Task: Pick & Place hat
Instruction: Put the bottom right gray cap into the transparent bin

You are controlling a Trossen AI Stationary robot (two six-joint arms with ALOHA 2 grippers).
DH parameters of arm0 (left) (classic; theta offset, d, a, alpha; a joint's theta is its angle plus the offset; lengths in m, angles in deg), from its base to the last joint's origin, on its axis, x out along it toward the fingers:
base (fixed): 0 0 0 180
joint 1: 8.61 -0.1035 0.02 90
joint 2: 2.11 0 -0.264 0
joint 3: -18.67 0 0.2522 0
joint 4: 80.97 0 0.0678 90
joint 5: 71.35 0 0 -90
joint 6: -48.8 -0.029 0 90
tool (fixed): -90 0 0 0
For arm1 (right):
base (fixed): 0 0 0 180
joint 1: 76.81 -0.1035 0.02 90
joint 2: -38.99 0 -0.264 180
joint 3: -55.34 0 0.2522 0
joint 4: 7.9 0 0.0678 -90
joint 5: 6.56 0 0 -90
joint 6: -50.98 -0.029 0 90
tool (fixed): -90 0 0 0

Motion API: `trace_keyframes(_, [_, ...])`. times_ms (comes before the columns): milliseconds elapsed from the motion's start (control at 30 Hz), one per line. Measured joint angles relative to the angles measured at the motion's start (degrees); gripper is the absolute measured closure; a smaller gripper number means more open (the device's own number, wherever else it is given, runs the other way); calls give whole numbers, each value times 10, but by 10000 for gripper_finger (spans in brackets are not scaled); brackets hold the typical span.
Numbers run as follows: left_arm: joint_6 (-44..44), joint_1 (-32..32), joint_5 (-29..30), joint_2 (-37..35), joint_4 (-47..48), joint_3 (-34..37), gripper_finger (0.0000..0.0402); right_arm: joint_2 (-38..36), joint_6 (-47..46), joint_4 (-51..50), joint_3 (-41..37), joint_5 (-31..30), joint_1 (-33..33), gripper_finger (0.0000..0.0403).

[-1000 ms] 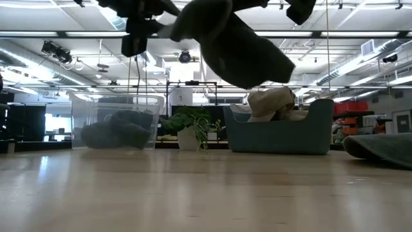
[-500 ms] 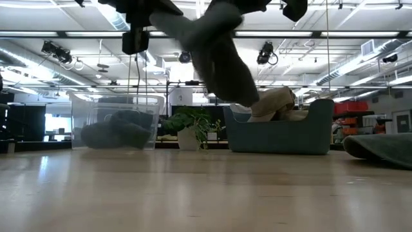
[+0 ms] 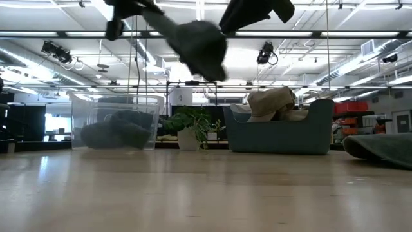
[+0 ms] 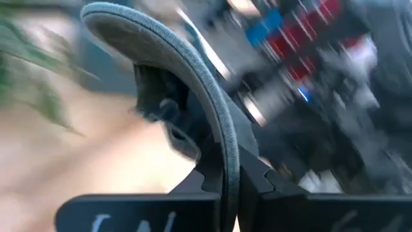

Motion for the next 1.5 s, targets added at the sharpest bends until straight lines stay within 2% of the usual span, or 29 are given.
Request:
trace_keyframes(67, [-1, -15, 52, -40, 36, 0, 386, 0, -44, -8, 0, -11, -2, 273])
trace_keyframes(267, [-24, -56, 213, -142, 154, 0, 390, 0, -163, -12, 0, 8, 1, 273])
trace_keyframes(367, [-24, -79, 257, -165, 191, 0, 390, 0, -207, -11, 0, 22, 7, 273])
trace_keyframes(600, [-24, -138, 287, -163, 274, 1, 390, 0, -226, -11, 0, 26, 18, 273])
trace_keyframes(700, [-29, -166, 292, -162, 277, 18, 390, 0, -228, -11, 0, 26, 20, 273])
trace_keyframes(867, [-70, -189, 290, -164, 211, 31, 390, 0, -228, -9, 0, 41, 23, 272])
trace_keyframes(967, [-126, -190, 292, -168, 150, 30, 390, 0, -228, -9, 0, 58, 26, 272])
trace_keyframes(1033, [-156, -190, 292, -168, 142, 30, 390, 0, -228, -9, 0, 65, 29, 272])
trace_keyframes(1333, [-170, -190, 301, -139, 295, 31, 389, 0, -228, -10, 0, 66, 45, 272])
trace_keyframes(1433, [-185, -190, 306, -122, 306, 31, 390, 0, -228, -10, 0, 66, 50, 272])
trace_keyframes(1500, [-194, -190, 288, -110, 305, 31, 390, 0, -228, -8, 0, 66, 53, 272])
